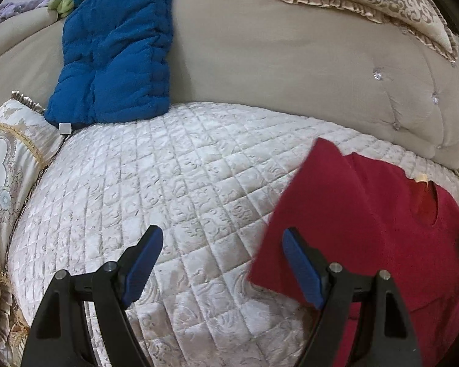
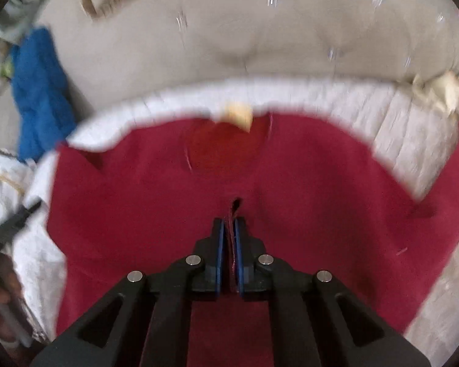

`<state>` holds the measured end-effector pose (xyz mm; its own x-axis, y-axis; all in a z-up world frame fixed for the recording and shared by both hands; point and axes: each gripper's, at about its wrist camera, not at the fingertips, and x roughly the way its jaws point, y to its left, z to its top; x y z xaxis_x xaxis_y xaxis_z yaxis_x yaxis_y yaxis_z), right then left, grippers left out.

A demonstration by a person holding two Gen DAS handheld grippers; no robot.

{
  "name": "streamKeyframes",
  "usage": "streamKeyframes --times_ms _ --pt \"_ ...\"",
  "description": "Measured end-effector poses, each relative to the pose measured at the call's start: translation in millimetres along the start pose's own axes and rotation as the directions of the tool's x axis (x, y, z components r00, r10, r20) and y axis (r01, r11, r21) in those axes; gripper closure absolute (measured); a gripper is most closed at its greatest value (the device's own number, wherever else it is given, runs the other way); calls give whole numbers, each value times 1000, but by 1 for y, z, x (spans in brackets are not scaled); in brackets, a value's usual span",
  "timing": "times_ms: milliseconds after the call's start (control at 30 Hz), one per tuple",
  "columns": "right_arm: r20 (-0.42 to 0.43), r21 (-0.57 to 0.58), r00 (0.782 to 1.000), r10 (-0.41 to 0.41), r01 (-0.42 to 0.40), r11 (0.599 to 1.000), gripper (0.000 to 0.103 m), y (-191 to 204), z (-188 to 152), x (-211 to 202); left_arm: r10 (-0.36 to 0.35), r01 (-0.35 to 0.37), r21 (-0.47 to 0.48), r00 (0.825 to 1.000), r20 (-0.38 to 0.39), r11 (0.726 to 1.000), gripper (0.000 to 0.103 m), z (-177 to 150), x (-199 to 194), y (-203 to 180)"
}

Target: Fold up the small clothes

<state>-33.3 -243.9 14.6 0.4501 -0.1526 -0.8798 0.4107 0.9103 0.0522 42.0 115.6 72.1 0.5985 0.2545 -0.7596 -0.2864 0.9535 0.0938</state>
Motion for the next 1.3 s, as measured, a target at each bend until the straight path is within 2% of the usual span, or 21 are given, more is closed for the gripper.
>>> streamKeyframes --times_ms 67,133,200,300,333,367,433,467,533,600,667,700,800,833,867,933,1033,1167,1300 --pt "88 22 993 -78 76 997 103 -14 8 -27 8 -8 9 1000 -9 1000 19 0 2 0" --pt "111 69 982 -152 145 987 103 -34 14 -41 9 -9 22 1000 -21 1000 19 -1 5 -2" --pt "106 81 968 -227 219 972 103 -45 15 -40 6 -5 36 1000 -29 999 19 -3 7 -6" --pt "31 73 952 -305 302 950 103 -59 15 -26 -7 8 59 1000 -24 998 19 -4 3 -12" --pt "25 65 946 -323 321 945 101 -59 15 -25 -12 14 66 1000 -23 998 19 -5 2 -13" --pt "50 64 942 -331 328 942 90 -55 16 -32 -18 20 74 1000 -25 997 19 -5 0 -14" --pt "124 62 954 -273 267 962 82 -42 20 -46 -36 39 80 999 -33 996 19 -6 -1 -15" --pt "139 32 968 -208 206 978 79 -27 25 -47 -49 52 83 998 -40 995 19 -6 -1 -16" --pt "98 -75 994 -50 57 996 78 8 37 -36 -68 73 90 996 -61 993 19 -8 1 -19" --pt "53 -135 997 57 -49 990 78 36 46 -18 -79 87 103 994 -72 991 19 -10 3 -24" --pt "8 -201 987 159 -155 967 78 69 58 8 -70 79 122 994 -79 989 19 -12 6 -29" --pt "-11 -247 985 175 -172 954 78 85 64 23 -63 73 127 995 -80 989 19 -13 9 -30" --pt "-76 -347 985 152 -169 922 78 119 69 64 -53 64 124 994 -94 990 19 -11 19 -31" --pt "-130 -386 983 132 -173 906 84 130 68 82 -56 67 113 993 -102 991 19 -10 23 -29" --pt "-151 -414 984 90 -145 899 103 135 65 94 -60 72 106 992 -107 992 19 -9 25 -27" --pt "-154 -452 988 -8 -63 890 103 142 58 114 -65 76 94 992 -112 993 19 -6 27 -25" --pt "-91 -454 994 -65 17 891 103 142 53 132 -68 77 77 992 -107 994 19 -4 27 -23" --pt "-91 -347 996 19 -50 936 103 125 55 104 -96 101 55 992 -84 993 19 0 19 -21" --pt "-54 -331 997 56 -71 941 96 108 39 63 -139 140 31 990 -34 990 19 6 5 -21"
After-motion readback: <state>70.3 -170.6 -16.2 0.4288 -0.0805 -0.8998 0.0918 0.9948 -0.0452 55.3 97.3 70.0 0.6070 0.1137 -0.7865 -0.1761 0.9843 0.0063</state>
